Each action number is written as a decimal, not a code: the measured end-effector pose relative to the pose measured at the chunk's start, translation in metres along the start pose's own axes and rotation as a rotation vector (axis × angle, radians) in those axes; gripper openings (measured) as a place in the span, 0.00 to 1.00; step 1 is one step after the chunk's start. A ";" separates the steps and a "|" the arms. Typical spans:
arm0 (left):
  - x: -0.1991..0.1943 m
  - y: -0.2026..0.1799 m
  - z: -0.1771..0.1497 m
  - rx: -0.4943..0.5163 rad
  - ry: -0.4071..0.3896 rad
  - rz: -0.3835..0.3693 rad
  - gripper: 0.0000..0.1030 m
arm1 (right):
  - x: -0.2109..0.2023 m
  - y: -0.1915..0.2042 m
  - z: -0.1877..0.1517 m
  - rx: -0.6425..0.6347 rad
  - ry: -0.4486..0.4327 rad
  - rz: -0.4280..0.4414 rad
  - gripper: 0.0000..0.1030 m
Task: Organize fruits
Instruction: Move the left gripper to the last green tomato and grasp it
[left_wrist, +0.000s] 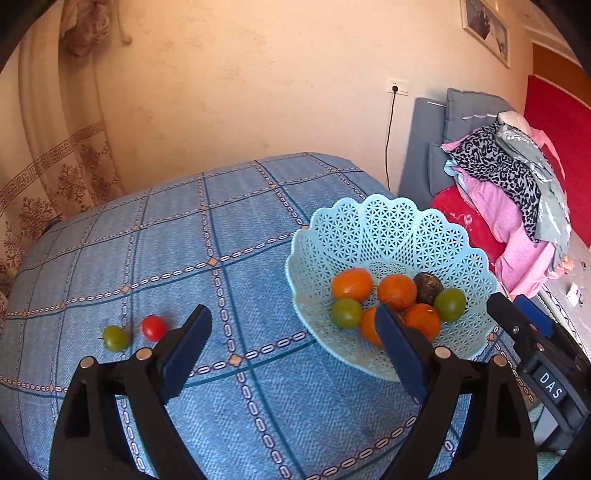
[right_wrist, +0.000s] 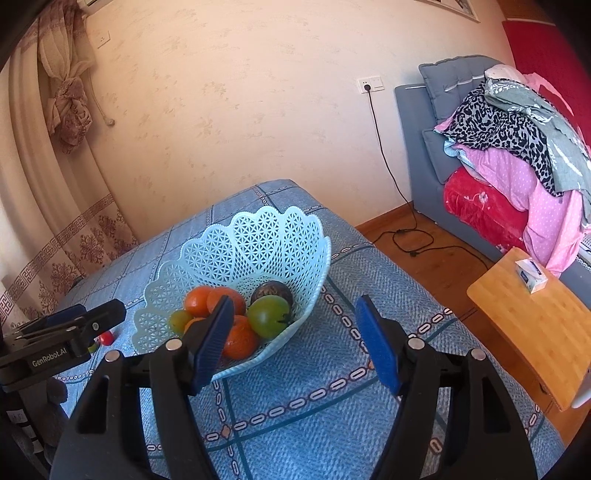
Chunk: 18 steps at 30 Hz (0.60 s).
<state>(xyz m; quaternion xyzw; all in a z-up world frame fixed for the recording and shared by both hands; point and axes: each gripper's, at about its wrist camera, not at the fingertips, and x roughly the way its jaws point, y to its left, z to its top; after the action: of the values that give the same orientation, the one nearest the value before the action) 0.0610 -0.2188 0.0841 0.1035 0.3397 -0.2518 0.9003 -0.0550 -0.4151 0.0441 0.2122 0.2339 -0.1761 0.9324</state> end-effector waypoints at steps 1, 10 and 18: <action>-0.001 0.001 0.000 -0.002 -0.003 0.004 0.89 | -0.001 0.001 0.000 -0.003 -0.001 0.000 0.68; -0.017 0.023 -0.008 -0.020 -0.027 0.039 0.89 | -0.016 0.016 0.001 -0.028 -0.020 0.016 0.68; -0.027 0.063 -0.017 -0.077 -0.024 0.087 0.89 | -0.026 0.045 0.000 -0.091 -0.037 0.051 0.77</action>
<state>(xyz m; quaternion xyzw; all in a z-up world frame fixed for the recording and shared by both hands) 0.0669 -0.1484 0.0899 0.0802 0.3333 -0.2004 0.9178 -0.0578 -0.3712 0.0714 0.1720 0.2190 -0.1454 0.9494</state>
